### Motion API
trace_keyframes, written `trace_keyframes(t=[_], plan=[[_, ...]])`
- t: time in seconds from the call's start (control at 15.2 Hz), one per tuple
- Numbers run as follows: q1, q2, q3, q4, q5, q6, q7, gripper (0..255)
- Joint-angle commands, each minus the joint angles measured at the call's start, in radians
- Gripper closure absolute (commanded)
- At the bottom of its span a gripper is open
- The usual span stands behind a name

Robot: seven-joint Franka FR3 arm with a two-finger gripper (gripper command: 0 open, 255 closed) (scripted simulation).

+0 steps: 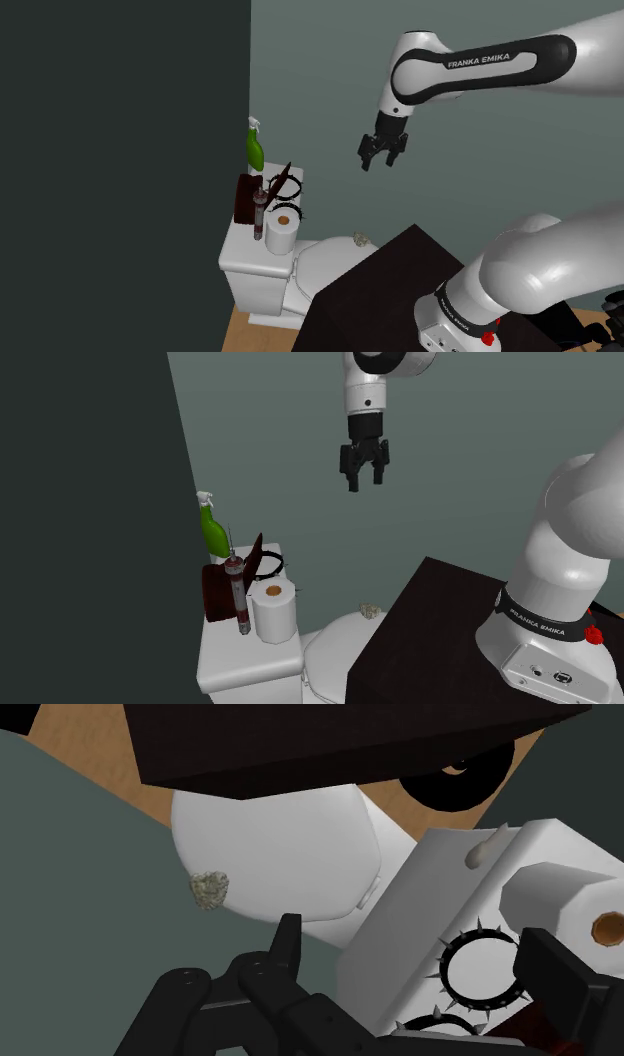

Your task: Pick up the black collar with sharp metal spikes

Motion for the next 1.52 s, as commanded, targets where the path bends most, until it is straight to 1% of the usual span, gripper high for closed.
trace_keyframes(t=[0.0, 0.4, 0.73, 1.06, 1.45], plan=[[0.004, 0.07, 0.0, 0.0, 0.006, 0.081, -0.002, 0], [0.014, 0.296, -0.002, 0.072, 0.028, 0.263, -0.017, 0], [0.017, 0.49, 0.0, 0.171, 0.052, 0.381, -0.032, 0], [0.015, 0.683, 0.008, 0.302, 0.076, 0.465, -0.046, 0], [0.007, 0.912, 0.019, 0.503, 0.094, 0.521, -0.055, 0]])
